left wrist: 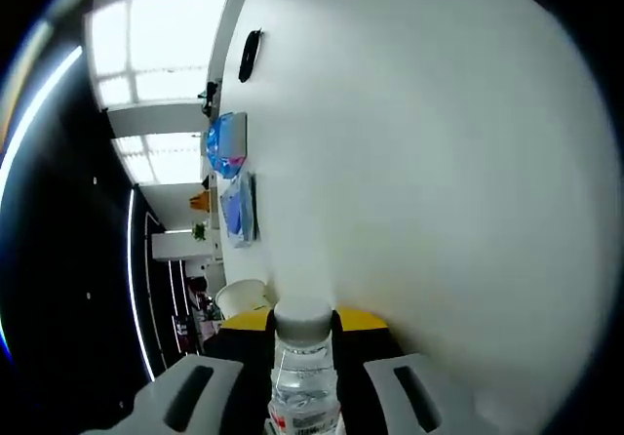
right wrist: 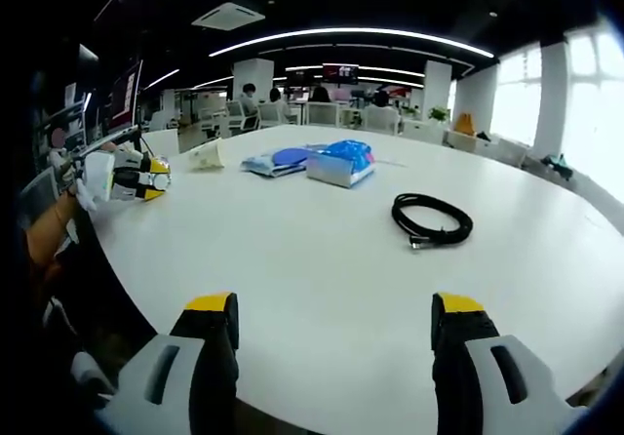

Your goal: Arrange the tabletop items into an orderly group along one side of the table until the central work area is clear of visible clutter.

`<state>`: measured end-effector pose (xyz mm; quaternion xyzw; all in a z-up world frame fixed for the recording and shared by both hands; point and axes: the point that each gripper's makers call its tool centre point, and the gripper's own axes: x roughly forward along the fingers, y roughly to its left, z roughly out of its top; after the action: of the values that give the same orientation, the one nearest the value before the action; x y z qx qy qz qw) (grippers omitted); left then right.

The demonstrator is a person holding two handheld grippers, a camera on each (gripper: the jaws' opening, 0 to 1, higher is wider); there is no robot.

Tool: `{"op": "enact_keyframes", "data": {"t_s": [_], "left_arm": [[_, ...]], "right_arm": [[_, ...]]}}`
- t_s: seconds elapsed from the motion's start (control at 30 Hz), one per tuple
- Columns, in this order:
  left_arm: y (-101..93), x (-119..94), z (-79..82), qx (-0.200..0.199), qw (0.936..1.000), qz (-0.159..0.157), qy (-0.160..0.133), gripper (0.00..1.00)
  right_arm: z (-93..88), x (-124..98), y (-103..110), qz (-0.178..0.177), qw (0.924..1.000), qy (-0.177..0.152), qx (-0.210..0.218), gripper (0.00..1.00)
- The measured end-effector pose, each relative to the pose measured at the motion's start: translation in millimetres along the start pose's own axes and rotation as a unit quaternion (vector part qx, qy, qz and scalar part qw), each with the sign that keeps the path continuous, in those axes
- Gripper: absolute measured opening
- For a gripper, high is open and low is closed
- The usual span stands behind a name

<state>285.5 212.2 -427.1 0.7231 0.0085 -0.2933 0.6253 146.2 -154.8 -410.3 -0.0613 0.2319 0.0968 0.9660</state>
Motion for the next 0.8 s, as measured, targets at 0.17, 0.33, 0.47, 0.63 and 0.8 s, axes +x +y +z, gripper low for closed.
{"op": "enact_keyframes", "data": {"t_s": [0.17, 0.33, 0.47, 0.63, 0.8], "left_arm": [[1.5, 0.3, 0.6, -0.005, 0.9999, -0.008, -0.003, 0.21], [2.2, 2.2, 1.2, -0.008, 0.9999, -0.012, -0.003, 0.21], [7.0, 2.4, 1.2, -0.043, 0.9988, -0.012, -0.018, 0.21], [12.7, 0.1, 3.6, -0.077, 0.9962, -0.015, -0.036, 0.21], [20.7, -1.5, 4.4, -0.099, 0.9939, -0.009, -0.048, 0.21]], "right_arm": [[2.7, 0.2, -0.7, -0.001, 1.0, -0.007, 0.004, 0.78], [0.2, 1.6, 1.5, 0.003, 1.0, -0.001, 0.003, 0.78], [-2.6, 2.5, 1.4, 0.003, 1.0, 0.002, 0.005, 0.78], [-2.7, 3.0, 0.1, 0.003, 1.0, 0.003, 0.005, 0.78], [-1.8, 3.8, -1.2, 0.003, 1.0, 0.003, 0.006, 0.78]]}}
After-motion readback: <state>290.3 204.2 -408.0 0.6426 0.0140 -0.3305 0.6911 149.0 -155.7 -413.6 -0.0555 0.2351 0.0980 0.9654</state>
